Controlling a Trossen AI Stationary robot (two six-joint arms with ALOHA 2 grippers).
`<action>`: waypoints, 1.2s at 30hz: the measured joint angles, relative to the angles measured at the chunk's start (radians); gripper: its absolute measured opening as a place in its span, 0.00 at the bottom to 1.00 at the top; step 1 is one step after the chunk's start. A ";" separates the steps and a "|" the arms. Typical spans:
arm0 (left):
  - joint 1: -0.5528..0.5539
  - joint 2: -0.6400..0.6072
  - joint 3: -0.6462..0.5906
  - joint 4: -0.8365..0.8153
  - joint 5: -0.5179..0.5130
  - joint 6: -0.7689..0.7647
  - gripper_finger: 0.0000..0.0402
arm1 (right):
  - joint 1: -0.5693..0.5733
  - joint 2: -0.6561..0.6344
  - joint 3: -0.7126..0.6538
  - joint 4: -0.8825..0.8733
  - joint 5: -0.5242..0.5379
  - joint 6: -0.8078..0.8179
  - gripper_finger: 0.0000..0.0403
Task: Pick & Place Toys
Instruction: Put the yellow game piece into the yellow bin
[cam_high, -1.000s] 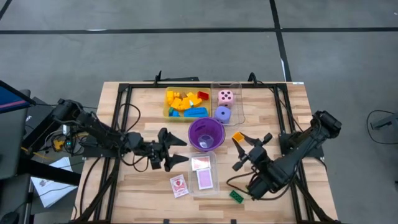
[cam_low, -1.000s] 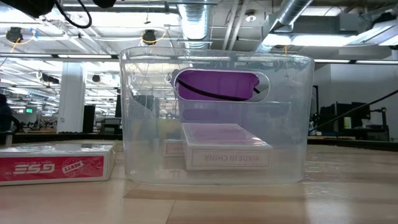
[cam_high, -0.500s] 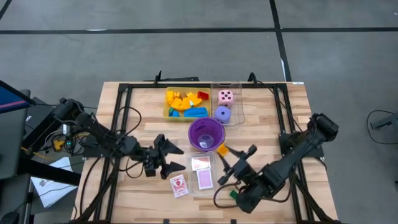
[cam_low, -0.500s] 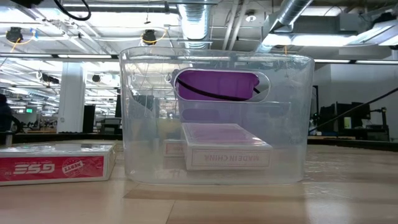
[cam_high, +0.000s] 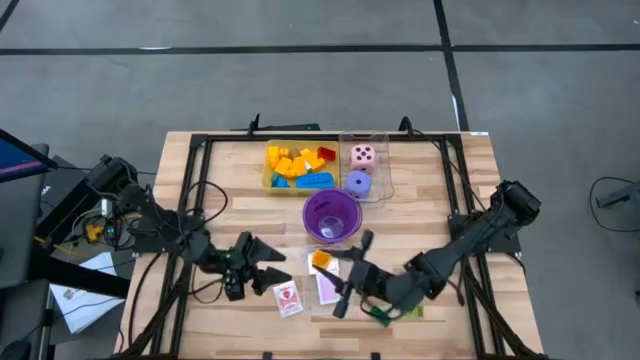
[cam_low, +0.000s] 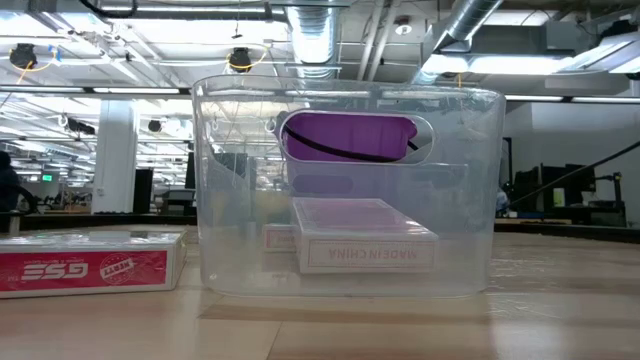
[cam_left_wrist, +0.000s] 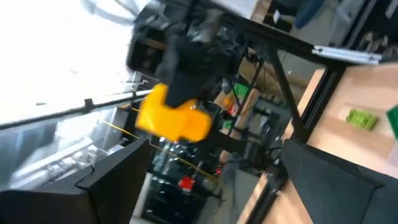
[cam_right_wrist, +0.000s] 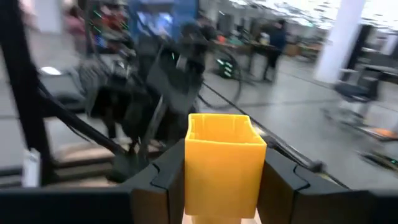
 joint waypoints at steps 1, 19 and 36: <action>-0.018 0.000 0.000 0.000 -0.025 0.032 0.91 | -0.010 0.000 0.000 0.034 -0.044 -0.016 0.34; -0.142 -0.001 0.001 0.071 -0.146 0.212 0.91 | -0.154 0.000 -0.093 0.219 -0.486 0.159 0.31; -0.065 -0.002 0.002 0.022 -0.104 0.100 0.98 | -0.277 0.146 -0.100 0.476 -0.753 0.208 0.32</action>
